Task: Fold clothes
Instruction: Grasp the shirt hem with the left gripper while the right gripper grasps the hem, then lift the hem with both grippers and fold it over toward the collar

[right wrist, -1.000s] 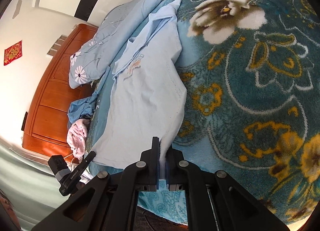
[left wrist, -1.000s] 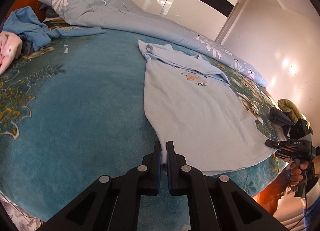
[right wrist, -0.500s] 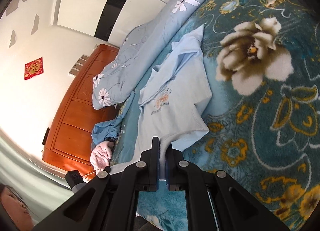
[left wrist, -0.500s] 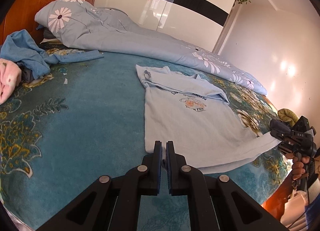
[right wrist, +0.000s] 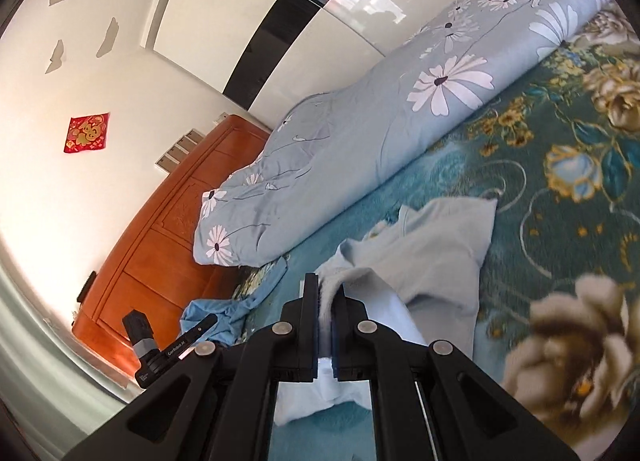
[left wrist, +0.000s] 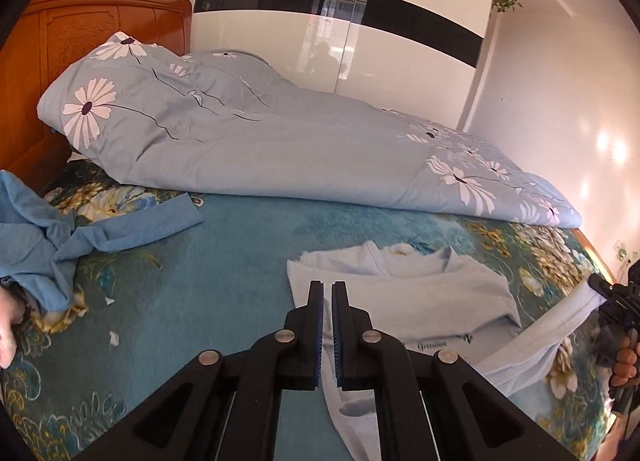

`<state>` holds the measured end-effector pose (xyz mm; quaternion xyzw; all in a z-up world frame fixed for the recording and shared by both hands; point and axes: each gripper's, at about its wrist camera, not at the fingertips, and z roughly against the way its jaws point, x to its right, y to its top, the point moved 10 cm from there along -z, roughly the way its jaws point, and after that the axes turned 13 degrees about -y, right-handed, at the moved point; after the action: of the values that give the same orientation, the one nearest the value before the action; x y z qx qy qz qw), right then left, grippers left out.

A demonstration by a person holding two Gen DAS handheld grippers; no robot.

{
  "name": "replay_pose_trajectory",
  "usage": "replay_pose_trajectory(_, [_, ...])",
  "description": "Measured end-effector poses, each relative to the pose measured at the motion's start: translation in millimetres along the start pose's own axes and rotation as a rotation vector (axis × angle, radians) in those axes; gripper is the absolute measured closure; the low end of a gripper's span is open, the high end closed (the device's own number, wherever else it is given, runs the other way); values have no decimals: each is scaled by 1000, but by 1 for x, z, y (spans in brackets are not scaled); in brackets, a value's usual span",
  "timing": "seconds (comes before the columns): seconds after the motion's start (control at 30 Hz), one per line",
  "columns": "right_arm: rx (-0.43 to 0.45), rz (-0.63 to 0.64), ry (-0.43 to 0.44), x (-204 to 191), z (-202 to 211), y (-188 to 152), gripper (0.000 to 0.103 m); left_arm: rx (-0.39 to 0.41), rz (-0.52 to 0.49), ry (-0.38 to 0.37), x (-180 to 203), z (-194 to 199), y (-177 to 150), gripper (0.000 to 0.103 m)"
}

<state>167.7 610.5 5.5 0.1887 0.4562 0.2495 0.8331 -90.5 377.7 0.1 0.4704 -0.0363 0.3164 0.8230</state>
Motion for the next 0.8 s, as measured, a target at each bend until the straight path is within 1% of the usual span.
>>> replay_pose_trajectory(0.03, [-11,-1,-19,5,-12,9,99,-15,14,-7,-3,-15,4,100])
replay_pose_trajectory(0.13, [-45,1,-77,22,-42,22,99,-58,64,-79,-5,-46,-4,100])
replay_pose_trajectory(0.2, [-61,-1,-82,32,-50,20,99,-94,86,-147,1,-56,-24,99])
replay_pose_trajectory(0.27, [-76,2,-75,43,-52,12,99,-163,90,-190,7,-65,-53,99])
replay_pose_trajectory(0.3, [-85,-7,-78,50,-52,7,99,-203,83,-188,9,-69,-67,98])
replay_pose_trajectory(0.37, [-104,-46,-53,63,-52,-2,98,-272,70,-174,12,-77,-94,96])
replay_pose_trajectory(0.47, [-115,-80,-36,74,-47,-14,98,-327,88,-186,18,-86,-123,88])
replay_pose_trajectory(0.53, [-107,-71,-42,73,-40,-20,98,-346,88,-180,23,-89,-135,85])
replay_pose_trajectory(0.57, [-102,-54,-56,71,-37,-23,98,-356,78,-168,25,-91,-141,85])
replay_pose_trajectory(0.63, [-96,-3,-106,63,-29,-28,98,-342,46,-145,31,-90,-144,85])
replay_pose_trajectory(0.67, [-92,31,-143,59,-26,-31,98,-334,32,-144,33,-89,-143,88])
replay_pose_trajectory(0.73, [-84,107,-246,53,-20,-35,98,-334,2,-131,40,-88,-146,88])
replay_pose_trajectory(0.8, [-76,190,-346,47,-15,-39,98,-330,-47,-91,43,-85,-146,88])
